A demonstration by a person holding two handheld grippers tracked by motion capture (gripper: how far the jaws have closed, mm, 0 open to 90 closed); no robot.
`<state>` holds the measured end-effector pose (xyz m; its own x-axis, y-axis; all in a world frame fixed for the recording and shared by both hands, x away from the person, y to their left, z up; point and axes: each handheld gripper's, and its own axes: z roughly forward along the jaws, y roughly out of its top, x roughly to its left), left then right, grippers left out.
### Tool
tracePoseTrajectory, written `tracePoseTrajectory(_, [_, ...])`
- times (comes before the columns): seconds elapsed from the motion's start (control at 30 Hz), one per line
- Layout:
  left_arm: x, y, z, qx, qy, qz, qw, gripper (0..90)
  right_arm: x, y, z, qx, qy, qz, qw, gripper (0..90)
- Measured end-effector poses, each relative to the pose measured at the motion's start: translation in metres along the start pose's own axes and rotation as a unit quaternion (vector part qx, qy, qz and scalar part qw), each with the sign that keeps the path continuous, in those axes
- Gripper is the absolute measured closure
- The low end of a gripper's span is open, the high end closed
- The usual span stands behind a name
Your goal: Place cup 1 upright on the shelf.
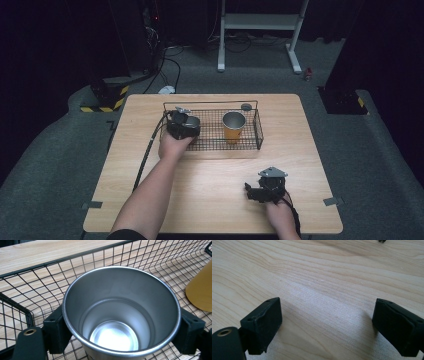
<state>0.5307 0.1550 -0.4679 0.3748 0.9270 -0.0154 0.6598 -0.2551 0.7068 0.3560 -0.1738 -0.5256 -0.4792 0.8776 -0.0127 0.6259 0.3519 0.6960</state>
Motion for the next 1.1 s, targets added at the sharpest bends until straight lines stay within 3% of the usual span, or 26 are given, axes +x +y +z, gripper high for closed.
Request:
tracePoseTrajectory(0.37, [-0.002, -0.004, 0.0, 0.038, 0.002, 0.022, 0.999, 18.1, 0.0, 0.0, 0.0, 0.0, 0.0, 0.0, 1.0, 9.2])
tracePoseTrajectory(0.6, [0.002, -0.004, 0.0, 0.054, 0.0, 0.011, 0.9985, 14.4, 0.0, 0.0, 0.0, 0.001, 0.0, 0.0, 1.0, 9.2])
tracePoseTrajectory(0.87, [0.002, 0.0, -0.004, 0.037, 0.018, 0.01, 0.9991, 0.5, 0.0, 0.0, 0.0, 0.001, 0.0, 0.0, 1.0, 9.2])
tracePoseTrajectory(1.1, [0.001, 0.004, -0.015, 0.006, 0.02, 0.013, 0.9997, 0.0, 0.0, 0.0, 0.0, 0.001, 0.0, 0.0, 1.0, 9.2])
